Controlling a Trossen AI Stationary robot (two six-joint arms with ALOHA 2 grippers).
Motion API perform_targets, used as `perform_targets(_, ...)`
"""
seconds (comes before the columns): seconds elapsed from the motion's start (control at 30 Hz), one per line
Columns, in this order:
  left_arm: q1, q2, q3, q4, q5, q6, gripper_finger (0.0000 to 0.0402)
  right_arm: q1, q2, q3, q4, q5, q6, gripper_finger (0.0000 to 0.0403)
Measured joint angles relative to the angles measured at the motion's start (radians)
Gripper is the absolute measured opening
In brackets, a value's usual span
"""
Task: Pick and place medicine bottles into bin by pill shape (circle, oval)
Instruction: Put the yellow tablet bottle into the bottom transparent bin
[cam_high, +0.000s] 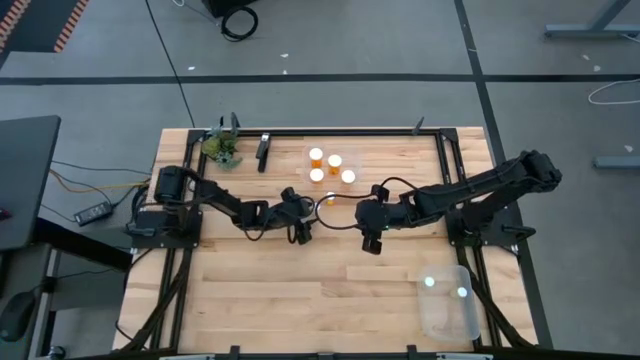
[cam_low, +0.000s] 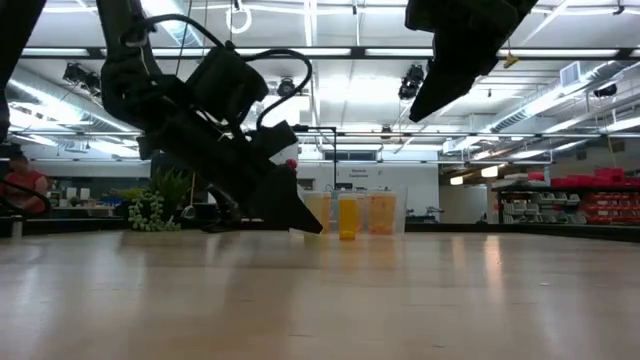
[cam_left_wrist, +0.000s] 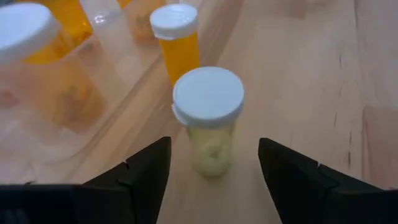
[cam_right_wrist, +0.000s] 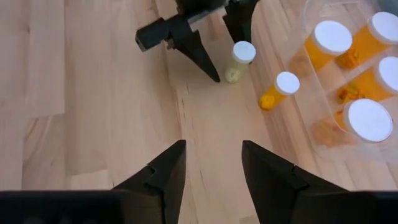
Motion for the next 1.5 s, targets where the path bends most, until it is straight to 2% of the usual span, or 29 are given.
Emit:
perform_targets(0.2,0.0,0.042,0.037,0.006,0.001,-0.007,0.0228,0.007,0.0,0.0,0.003,0.0,0.003,0.016)
perform_targets(0.5,-0.005,0.048,0.042,0.005,0.001,0.011,0.0157,0.029,0.0,0.0,0.001,0.015,0.03,0.016)
perform_targets(0.77,-0.017,0.048,0.042,0.013,0.096,0.018,0.011,0.028,0.0,0.0,-0.004,0.015,0.047,0.016)
perform_targets(1.07,-0.092,0.048,0.088,0.036,0.192,0.03,0.0119,0.054,0.002,0.0,0.062,0.017,0.05,0.016)
perform_targets(1.37,-0.166,0.048,0.295,-0.234,0.212,0.06,0.0114,0.087,0.133,0.008,0.121,-0.02,0.057,0.0163)
perform_targets(1.5,-0.186,0.048,0.341,-0.284,0.212,0.058,0.0117,0.112,0.163,0.042,0.099,-0.023,0.049,0.0175)
